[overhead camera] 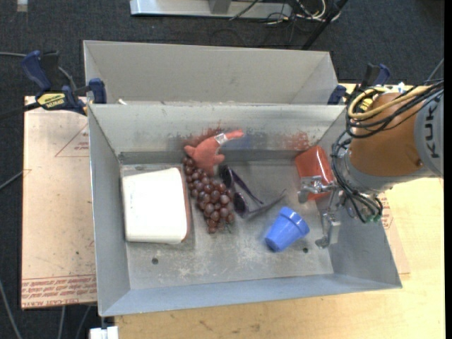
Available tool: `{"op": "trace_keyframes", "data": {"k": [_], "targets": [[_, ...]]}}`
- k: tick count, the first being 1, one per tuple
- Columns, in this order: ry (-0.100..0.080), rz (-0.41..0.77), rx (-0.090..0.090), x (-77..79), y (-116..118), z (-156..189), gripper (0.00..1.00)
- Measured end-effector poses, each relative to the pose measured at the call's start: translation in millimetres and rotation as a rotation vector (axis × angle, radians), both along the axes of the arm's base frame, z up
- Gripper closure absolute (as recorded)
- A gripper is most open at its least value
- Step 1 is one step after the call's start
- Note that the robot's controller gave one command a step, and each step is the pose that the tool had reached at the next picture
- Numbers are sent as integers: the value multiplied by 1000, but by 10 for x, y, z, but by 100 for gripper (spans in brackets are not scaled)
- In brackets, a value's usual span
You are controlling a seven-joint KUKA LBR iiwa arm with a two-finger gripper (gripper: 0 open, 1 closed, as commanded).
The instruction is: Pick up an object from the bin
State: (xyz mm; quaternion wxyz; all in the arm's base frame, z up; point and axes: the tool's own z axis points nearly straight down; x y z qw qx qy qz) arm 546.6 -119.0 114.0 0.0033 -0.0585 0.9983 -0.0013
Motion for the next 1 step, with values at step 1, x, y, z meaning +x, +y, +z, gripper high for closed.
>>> {"op": "trace_keyframes", "data": {"k": [1], "targets": [[12, 82, 5, 15, 147, -183, 0]]}}
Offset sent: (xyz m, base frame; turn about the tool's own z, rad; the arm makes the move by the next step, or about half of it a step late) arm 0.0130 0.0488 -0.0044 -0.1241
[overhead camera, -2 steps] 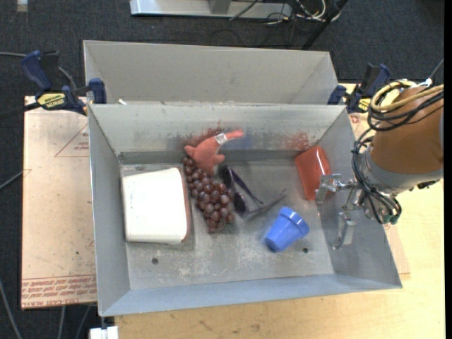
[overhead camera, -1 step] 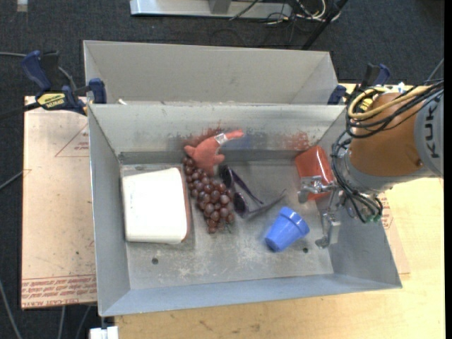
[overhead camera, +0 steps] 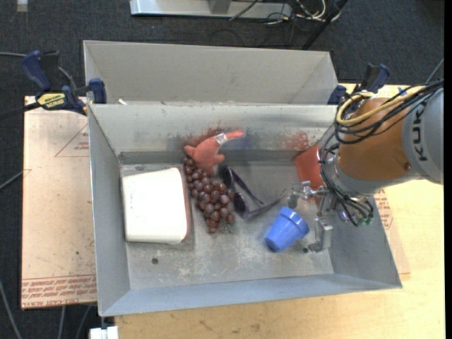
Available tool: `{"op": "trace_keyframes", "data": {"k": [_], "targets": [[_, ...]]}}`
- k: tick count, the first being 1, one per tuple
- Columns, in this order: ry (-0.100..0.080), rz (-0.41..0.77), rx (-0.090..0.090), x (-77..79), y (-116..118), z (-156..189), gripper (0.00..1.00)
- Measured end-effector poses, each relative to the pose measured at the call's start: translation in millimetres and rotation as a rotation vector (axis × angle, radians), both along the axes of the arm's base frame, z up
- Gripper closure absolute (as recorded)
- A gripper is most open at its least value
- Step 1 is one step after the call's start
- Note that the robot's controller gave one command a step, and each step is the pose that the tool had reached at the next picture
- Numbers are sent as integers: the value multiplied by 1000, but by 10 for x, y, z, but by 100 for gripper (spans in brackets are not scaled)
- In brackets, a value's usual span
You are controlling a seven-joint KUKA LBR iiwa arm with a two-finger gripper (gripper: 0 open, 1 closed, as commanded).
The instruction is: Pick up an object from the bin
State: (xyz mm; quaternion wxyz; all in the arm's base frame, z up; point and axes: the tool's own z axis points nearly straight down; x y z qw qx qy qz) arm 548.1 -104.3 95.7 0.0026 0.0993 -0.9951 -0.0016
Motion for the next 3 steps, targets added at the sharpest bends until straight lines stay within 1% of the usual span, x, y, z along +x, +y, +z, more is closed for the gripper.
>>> {"op": "trace_keyframes", "data": {"k": [1, 2, 3], "targets": [[-13, 38, -4, 103, 300, 118, 0], [-6, 177, 1, 107, 426, -183, 0], [-15, 220, -3, 84, 585, -254, 100]]}}
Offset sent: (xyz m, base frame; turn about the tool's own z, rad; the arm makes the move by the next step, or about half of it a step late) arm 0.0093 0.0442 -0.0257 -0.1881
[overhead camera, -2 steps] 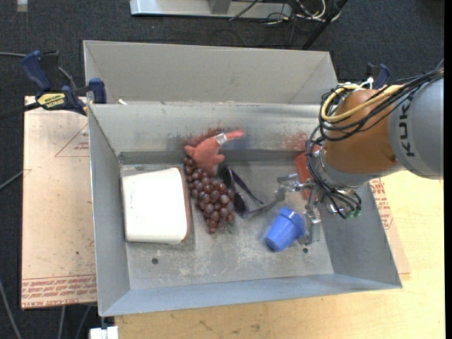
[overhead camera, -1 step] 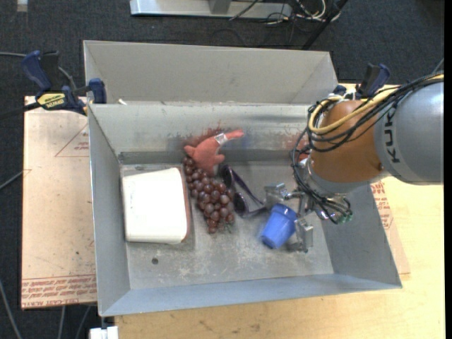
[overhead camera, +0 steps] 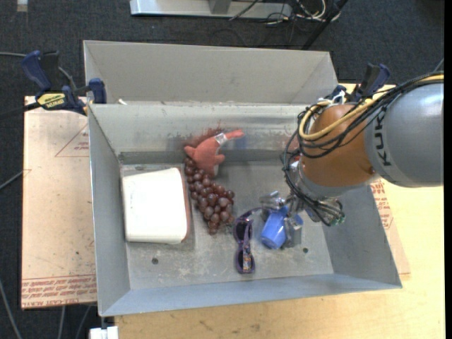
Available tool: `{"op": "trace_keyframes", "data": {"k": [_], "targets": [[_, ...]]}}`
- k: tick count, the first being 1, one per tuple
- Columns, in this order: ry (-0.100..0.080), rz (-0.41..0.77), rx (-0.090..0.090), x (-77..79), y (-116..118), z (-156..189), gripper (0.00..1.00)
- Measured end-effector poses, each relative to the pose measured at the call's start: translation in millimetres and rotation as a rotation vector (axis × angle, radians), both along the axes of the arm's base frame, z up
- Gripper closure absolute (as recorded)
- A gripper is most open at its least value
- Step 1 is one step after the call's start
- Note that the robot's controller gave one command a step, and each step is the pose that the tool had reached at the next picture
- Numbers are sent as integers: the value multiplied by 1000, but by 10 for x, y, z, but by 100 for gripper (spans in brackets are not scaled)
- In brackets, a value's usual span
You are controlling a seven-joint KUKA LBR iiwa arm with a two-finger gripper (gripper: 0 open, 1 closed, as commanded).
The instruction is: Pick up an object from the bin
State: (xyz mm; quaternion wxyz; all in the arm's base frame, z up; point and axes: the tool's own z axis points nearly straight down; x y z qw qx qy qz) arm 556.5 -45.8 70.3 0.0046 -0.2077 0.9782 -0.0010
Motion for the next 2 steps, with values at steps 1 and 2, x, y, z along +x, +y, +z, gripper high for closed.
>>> {"op": "trace_keyframes", "data": {"k": [1, 2], "targets": [[0, 0, 0, 0, 0, 0, 100], [2, 0, 1, -8, 2, 26, 100]]}}
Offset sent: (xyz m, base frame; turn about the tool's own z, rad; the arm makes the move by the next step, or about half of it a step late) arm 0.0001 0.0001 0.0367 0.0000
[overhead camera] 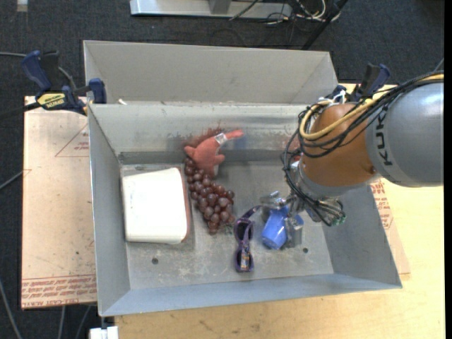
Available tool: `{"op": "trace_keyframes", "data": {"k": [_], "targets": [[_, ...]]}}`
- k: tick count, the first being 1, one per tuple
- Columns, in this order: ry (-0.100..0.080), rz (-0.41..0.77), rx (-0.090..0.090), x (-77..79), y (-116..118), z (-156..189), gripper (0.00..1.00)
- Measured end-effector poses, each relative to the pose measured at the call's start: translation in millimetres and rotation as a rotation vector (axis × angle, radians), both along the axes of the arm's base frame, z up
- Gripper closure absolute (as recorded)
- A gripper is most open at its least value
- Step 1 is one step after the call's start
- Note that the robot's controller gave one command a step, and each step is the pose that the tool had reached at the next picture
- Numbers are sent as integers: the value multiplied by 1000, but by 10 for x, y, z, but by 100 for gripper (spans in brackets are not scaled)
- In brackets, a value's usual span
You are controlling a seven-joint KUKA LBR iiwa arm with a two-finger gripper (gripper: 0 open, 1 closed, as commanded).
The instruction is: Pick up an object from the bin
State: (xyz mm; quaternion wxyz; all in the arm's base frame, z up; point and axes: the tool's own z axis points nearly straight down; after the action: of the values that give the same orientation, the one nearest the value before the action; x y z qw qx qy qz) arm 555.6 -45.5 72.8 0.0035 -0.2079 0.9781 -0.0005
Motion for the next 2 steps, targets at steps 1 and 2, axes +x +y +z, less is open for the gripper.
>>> {"op": "trace_keyframes", "data": {"k": [1, 2], "targets": [[2, 0, 0, -6, 3, 117, 100], [-2, 1, 0, 4, 3, 237, 100]]}}
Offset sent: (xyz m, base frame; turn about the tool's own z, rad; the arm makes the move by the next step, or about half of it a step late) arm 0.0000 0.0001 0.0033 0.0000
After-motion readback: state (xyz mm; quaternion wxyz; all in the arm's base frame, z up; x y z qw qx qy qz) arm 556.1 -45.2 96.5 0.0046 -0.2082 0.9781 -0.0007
